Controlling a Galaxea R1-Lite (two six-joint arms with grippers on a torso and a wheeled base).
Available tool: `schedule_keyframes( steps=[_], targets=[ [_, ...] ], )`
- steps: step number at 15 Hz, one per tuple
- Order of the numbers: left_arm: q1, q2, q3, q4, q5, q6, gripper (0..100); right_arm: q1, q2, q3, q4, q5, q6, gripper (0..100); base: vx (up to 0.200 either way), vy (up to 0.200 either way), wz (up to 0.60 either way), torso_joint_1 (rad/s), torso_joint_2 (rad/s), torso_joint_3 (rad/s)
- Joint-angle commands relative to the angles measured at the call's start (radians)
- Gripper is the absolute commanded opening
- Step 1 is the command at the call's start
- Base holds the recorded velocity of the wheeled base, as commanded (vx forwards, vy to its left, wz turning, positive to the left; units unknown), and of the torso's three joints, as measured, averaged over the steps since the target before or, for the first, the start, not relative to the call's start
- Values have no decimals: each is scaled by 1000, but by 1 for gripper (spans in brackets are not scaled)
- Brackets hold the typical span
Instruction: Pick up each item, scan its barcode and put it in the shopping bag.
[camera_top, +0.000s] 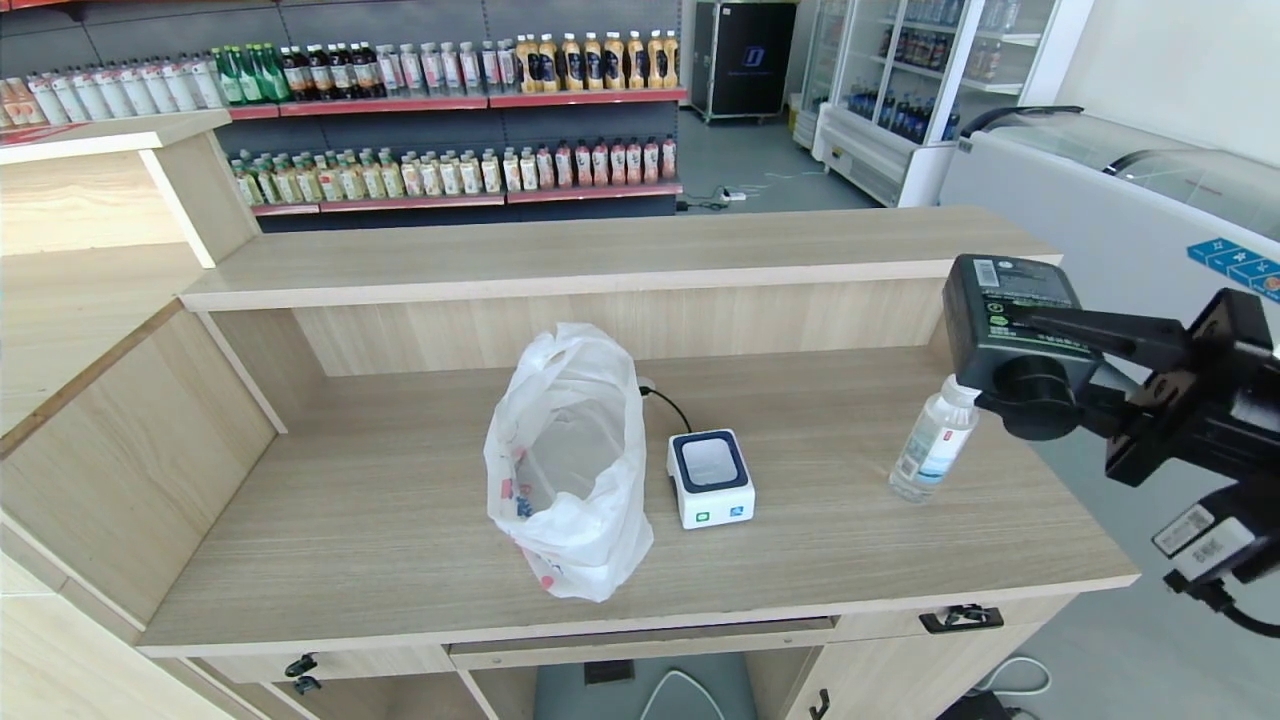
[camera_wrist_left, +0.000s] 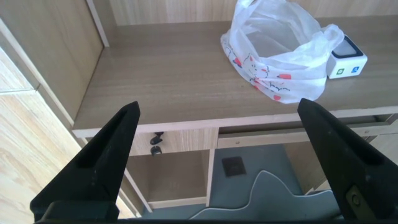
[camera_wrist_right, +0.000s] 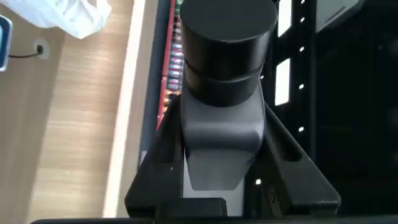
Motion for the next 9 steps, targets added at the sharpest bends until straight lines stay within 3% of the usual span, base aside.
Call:
schedule_keyframes(
  steps=[1, 3, 5, 7, 9],
  targets=[
    [0, 2, 0, 0, 1, 0, 100, 125, -117, 52, -36, -8, -170, 0, 0, 0, 0, 0, 0, 0],
    [0, 2, 0, 0, 1, -2, 100, 227, -157, 60, -28, -27, -356, 0, 0, 0, 0, 0, 0, 0],
    [0, 2, 0, 0, 1, 0, 100, 391, -126, 87, 5, -42, -526, 0, 0, 0, 0, 0, 0, 0],
    [0, 2, 0, 0, 1, 0, 100, 466, -118, 86, 85, -56, -603, 0, 0, 0, 0, 0, 0, 0],
    [0, 2, 0, 0, 1, 0, 100, 477, -189, 89, 150, -108, -636, 0, 0, 0, 0, 0, 0, 0]
  ],
)
